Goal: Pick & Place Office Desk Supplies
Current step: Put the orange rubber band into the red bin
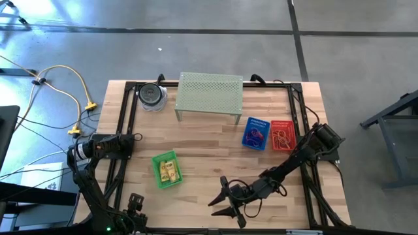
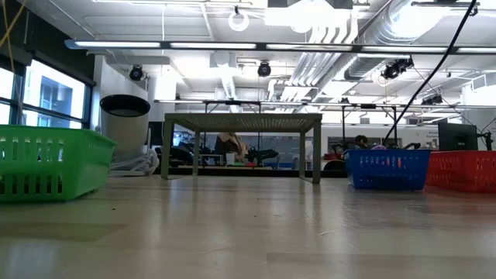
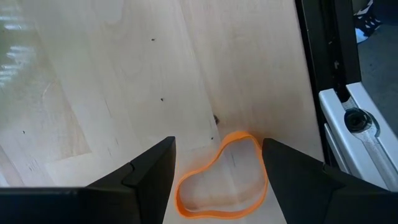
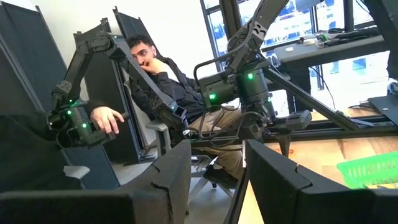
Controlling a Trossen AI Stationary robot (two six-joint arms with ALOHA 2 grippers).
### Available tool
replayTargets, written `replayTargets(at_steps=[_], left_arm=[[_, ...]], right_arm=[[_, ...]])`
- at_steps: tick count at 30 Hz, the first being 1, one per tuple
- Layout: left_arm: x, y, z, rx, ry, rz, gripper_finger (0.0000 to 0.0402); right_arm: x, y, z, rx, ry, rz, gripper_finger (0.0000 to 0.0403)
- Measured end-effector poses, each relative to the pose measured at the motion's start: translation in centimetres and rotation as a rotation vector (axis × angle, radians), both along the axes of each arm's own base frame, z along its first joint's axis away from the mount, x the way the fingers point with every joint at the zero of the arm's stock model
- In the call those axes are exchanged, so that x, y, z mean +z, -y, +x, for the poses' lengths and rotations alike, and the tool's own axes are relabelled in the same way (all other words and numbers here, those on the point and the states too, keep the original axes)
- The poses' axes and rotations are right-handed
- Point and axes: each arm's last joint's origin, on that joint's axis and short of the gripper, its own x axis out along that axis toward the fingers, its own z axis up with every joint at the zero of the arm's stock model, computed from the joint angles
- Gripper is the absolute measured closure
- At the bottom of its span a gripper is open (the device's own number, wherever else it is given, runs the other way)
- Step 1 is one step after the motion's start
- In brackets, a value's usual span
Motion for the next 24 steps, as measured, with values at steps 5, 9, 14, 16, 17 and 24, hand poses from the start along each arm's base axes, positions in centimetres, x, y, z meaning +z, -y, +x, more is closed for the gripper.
replayTargets(at_steps=[5,9,14,16,17,24], left_arm=[[-0.01,-0.01,0.01,-0.001,-0.002,0.000,0.0167],[-0.02,0.00,0.00,-0.003,-0.004,0.000,0.0167],[-0.02,0.03,0.03,-0.021,-0.004,-0.002,0.0167],[-0.02,0.03,0.03,-0.025,-0.005,-0.002,0.0167],[-0.02,0.02,0.04,-0.028,-0.005,-0.001,0.0167],[0.00,-0.24,-0.05,-0.019,-0.019,0.024,0.0167]], right_arm=[[0.00,-0.01,-0.01,0.000,0.000,0.000,0.0261],[-0.01,-0.01,-0.01,0.000,0.000,0.000,0.0261],[-0.01,0.00,0.01,0.000,0.000,0.000,0.0261],[-0.01,0.01,0.01,0.000,0.000,0.000,0.0261],[-0.01,0.01,0.01,0.000,0.000,0.000,0.0261],[-0.01,0.01,0.01,-0.001,0.001,-0.003,0.0261]])
